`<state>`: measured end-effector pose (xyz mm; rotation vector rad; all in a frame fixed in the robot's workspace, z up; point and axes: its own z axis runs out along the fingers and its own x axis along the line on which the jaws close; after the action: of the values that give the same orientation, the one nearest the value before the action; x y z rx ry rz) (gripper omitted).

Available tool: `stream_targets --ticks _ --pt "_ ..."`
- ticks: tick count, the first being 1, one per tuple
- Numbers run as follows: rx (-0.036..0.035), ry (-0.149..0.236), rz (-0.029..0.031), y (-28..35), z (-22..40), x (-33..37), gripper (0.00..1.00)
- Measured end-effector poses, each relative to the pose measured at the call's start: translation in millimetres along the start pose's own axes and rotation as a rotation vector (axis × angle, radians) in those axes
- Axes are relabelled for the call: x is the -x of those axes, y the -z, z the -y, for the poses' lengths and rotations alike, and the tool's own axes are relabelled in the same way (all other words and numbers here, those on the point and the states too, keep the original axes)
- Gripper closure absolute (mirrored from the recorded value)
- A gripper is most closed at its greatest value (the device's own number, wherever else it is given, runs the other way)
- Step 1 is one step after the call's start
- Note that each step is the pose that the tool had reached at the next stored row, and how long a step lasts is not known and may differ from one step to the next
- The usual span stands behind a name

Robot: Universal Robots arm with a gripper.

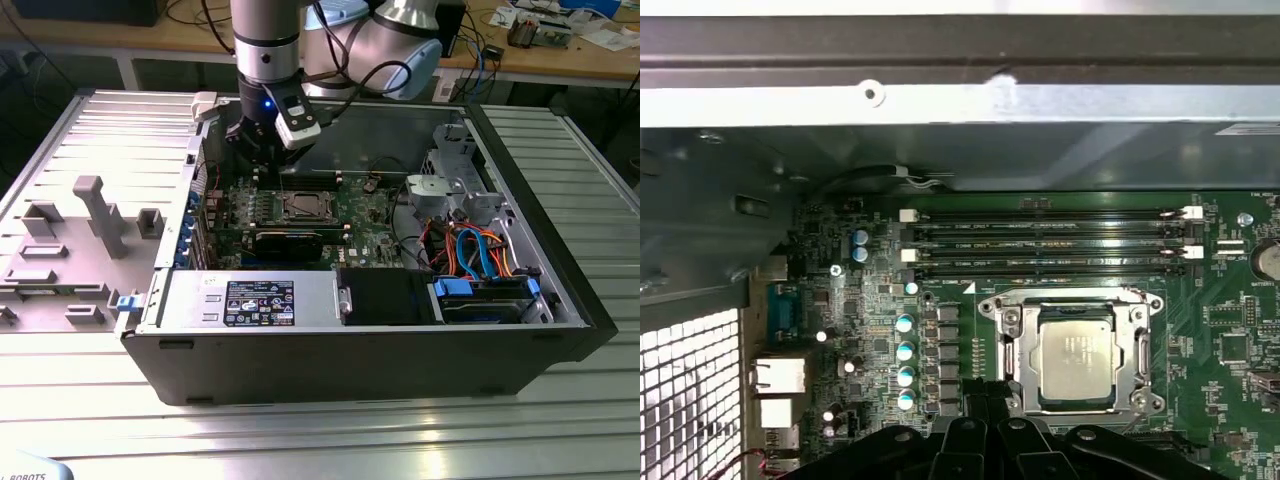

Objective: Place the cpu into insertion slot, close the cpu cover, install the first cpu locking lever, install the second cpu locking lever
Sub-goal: 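Install the first cpu locking lever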

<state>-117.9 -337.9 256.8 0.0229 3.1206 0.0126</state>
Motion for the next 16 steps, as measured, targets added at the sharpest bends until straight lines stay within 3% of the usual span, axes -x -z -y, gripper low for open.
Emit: stream_targets --ticks 2,8,12,16 --pt "0.0000 0.001 0.0000 0.0 -0.7 -2.2 0.89" --pt "0.0005 0.020 -0.0001 -0.2 -16.5 -2.7 0.89" --pt "0.0009 0.041 -0.0003 -0.2 -22.6 -3.0 0.89" --pt "0.0011 0.057 0.0044 0.0 -30.2 -3.3 0.89"
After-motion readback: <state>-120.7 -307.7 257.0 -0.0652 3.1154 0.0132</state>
